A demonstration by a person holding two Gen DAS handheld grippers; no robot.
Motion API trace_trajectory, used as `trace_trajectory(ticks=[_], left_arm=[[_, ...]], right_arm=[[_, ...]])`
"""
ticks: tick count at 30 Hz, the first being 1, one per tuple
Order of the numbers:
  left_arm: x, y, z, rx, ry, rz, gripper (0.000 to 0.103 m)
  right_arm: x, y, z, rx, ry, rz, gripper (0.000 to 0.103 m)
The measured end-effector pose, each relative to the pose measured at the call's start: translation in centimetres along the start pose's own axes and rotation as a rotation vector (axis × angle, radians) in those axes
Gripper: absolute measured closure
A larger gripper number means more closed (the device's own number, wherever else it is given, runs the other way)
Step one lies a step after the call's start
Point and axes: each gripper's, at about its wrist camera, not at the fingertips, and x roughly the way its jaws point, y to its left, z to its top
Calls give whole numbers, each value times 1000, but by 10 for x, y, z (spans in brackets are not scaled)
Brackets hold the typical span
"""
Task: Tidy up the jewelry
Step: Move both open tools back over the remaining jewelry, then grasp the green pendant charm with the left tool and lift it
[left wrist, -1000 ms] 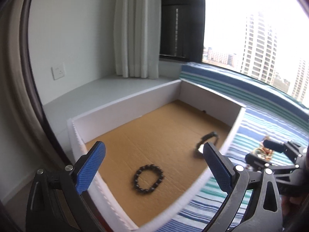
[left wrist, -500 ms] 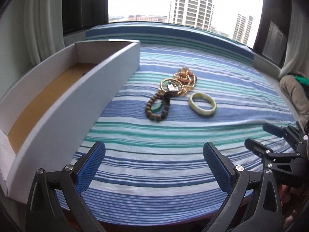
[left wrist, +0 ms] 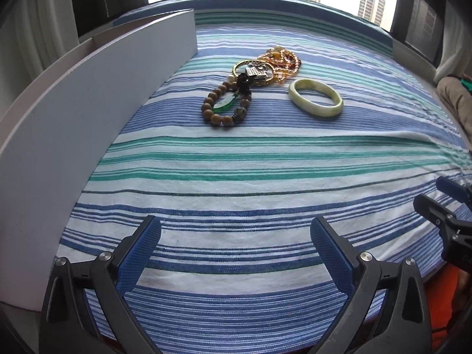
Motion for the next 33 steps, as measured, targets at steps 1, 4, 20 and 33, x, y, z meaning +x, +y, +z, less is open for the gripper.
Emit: trace_trajectory(ticks=[1,4,20,33], left_arm=[[1,1,-1,-2,5,0,2],[1,3,-3,-2,20,2,2],[5,1,-5,-2,18,6,0],[6,2,-4,19,26,-7,0]], right_arm=[[0,1,-1,-2,-4,-1,23],[0,2,-2,-8,-6,-6,23],[0,7,-3,-11,4,-7,23],[-8,8,0,-6,-13,-5,23]])
